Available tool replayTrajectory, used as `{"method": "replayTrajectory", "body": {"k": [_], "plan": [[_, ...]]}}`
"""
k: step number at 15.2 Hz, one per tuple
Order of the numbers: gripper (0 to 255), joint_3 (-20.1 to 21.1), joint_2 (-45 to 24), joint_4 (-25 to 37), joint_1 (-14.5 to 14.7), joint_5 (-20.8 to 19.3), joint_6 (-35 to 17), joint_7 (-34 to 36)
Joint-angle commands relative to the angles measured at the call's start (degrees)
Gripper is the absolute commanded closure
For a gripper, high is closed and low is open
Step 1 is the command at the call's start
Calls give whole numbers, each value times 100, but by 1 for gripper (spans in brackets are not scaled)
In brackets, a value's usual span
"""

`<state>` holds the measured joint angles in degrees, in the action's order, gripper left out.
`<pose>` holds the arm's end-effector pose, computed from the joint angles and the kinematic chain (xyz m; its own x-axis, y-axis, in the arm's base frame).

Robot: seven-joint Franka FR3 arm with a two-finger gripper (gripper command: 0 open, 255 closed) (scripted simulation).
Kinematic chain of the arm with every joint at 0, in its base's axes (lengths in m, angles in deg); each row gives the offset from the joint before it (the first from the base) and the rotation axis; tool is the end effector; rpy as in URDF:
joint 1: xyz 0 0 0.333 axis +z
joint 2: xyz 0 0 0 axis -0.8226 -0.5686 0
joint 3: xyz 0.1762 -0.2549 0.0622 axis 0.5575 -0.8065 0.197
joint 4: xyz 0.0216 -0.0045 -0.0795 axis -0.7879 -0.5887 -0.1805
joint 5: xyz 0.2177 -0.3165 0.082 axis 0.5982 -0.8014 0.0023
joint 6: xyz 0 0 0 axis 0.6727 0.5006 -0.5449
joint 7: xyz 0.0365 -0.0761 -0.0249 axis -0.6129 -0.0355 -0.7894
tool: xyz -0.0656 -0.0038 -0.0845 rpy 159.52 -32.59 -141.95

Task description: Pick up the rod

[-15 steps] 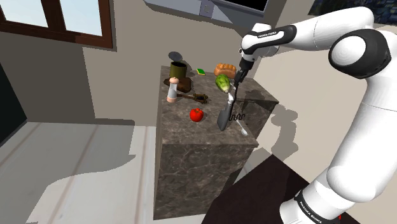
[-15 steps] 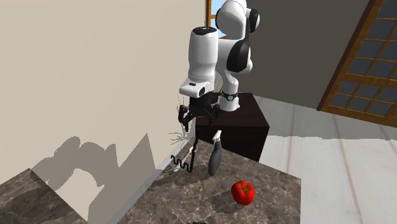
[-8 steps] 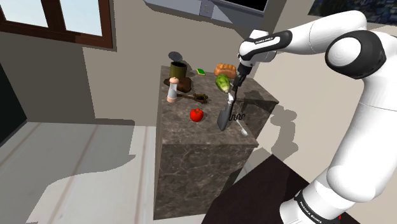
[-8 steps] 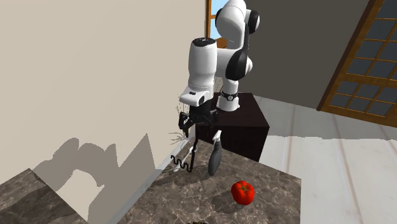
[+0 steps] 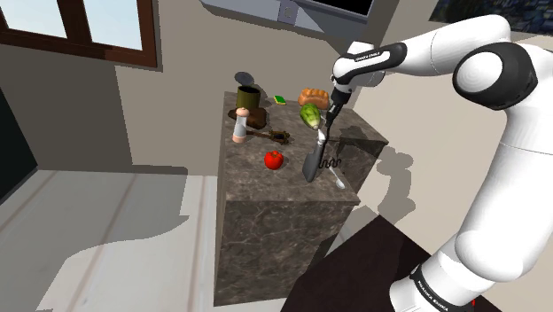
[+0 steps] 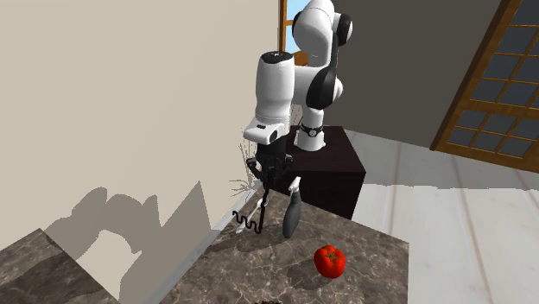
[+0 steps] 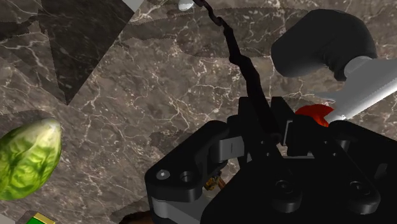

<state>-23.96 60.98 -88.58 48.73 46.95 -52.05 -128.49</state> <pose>0.6146 -0.2074 0.4089 0.9444 0.3236 0.0579 0.3197 -0.9451 0.0679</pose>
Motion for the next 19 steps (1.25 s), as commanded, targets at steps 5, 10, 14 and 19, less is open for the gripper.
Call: {"method": "replayTrajectory", "body": {"k": [5, 10, 14, 19], "plan": [[255, -7, 72, 131, 6, -22, 207, 14], [255, -18, 169, 387, 9, -52, 558, 30], [255, -25, 227, 618, 9, -70, 845, 40], [255, -30, 259, 818, 7, -81, 1076, 45]]}}
